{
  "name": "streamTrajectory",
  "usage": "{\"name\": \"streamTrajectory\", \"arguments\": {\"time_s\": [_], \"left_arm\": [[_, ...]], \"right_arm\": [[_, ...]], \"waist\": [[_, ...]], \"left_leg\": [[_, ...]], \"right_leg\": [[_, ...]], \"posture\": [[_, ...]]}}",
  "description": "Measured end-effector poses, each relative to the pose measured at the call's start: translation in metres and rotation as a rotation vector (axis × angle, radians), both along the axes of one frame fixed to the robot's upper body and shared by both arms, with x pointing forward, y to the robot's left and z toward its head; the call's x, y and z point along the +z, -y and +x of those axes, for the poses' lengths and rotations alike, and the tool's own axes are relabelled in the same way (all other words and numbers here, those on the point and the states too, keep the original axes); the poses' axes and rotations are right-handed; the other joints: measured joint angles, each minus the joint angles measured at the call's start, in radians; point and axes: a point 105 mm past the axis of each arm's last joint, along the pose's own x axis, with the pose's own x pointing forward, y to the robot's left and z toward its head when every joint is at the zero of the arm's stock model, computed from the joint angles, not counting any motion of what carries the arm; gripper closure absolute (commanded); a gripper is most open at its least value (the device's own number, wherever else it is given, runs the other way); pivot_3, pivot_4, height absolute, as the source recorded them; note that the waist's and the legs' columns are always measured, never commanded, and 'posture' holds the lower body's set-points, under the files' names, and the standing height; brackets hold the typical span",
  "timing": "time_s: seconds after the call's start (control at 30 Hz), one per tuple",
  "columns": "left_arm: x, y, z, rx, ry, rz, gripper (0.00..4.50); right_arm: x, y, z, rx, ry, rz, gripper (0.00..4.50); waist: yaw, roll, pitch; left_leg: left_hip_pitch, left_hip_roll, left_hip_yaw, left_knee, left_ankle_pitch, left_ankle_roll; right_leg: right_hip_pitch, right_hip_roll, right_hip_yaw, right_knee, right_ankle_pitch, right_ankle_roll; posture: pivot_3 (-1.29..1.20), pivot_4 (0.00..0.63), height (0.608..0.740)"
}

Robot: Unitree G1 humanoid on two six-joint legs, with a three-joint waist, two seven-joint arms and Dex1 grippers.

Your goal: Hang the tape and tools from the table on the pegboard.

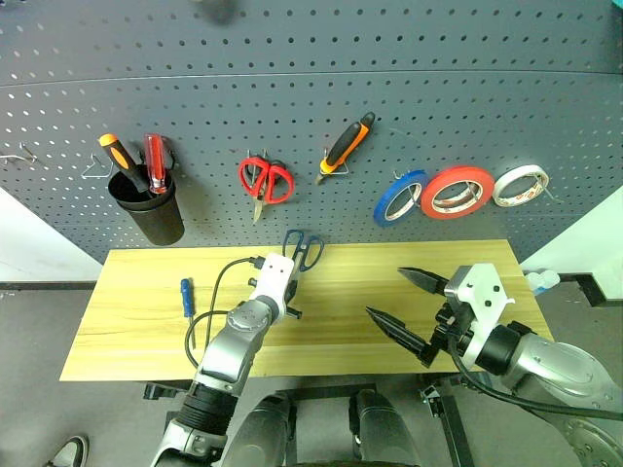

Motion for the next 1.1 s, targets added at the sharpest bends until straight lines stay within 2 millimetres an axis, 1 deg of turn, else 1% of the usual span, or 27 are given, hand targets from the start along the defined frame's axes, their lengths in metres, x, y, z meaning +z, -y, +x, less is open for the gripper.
{"name": "streamTrajectory", "arguments": {"time_s": [0.13, 0.3, 0.5, 0.7, 0.97, 1.03, 1.1], "left_arm": [[0.002, 0.000, -0.005, -0.073, 0.052, 0.053, 3.92], [0.000, -0.007, -0.013, -0.163, 0.137, 0.147, 3.92], [-0.001, -0.011, -0.029, -0.289, 0.269, 0.265, 3.92], [0.007, -0.010, -0.035, -0.335, 0.398, 0.305, 3.92], [0.036, -0.002, -0.040, -0.353, 0.664, 0.295, 3.92], [0.047, -0.006, -0.039, -0.318, 0.734, 0.280, 3.92], [0.058, -0.014, -0.036, -0.264, 0.800, 0.276, 3.92]], "right_arm": [[0.001, 0.000, 0.000, -0.001, 0.007, -0.001, 0.00], [0.001, 0.002, 0.002, -0.007, 0.014, -0.005, 0.00], [0.000, 0.004, 0.004, -0.015, 0.013, -0.003, 0.00], [0.004, 0.005, 0.006, -0.007, 0.033, 0.003, 0.00], [0.011, 0.012, 0.008, -0.005, 0.065, 0.007, 0.00], [0.016, 0.015, 0.006, 0.005, 0.080, 0.023, 0.00], [0.019, 0.019, 0.002, 0.015, 0.088, 0.043, 0.00]], "waist": [[0.000, 0.000, 0.000], [0.000, 0.001, -0.001], [0.000, 0.001, -0.002], [0.001, 0.003, -0.005], [0.000, 0.005, -0.013], [0.001, 0.007, -0.015], [0.001, 0.007, -0.019]], "left_leg": [[0.000, 0.000, 0.000, 0.000, 0.000, 0.000], [0.000, 0.000, 0.000, 0.000, 0.000, 0.000], [0.000, 0.000, 0.000, 0.000, 0.000, 0.000], [0.000, 0.000, 0.000, 0.000, 0.000, 0.000], [0.000, 0.000, 0.001, 0.000, 0.000, 0.000], [0.000, 0.000, 0.001, 0.000, 0.000, 0.000], [0.000, 0.000, 0.001, 0.000, 0.000, 0.000]], "right_leg": [[0.000, 0.000, 0.000, 0.000, 0.000, 0.000], [0.000, 0.000, 0.000, 0.000, 0.000, 0.000], [0.000, 0.000, 0.001, 0.000, 0.000, 0.000], [0.000, 0.000, 0.001, 0.000, 0.000, 0.000], [0.000, 0.000, 0.001, 0.000, 0.000, 0.000], [0.000, 0.000, 0.001, 0.000, 0.000, 0.000], [0.000, 0.000, 0.001, 0.000, 0.000, 0.000]], "posture": [[-0.04, 0.136, 0.720], [-0.04, 0.135, 0.720], [-0.03, 0.130, 0.720], [-0.03, 0.122, 0.720], [-0.03, 0.114, 0.720], [-0.02, 0.112, 0.720], [-0.02, 0.111, 0.720]]}}
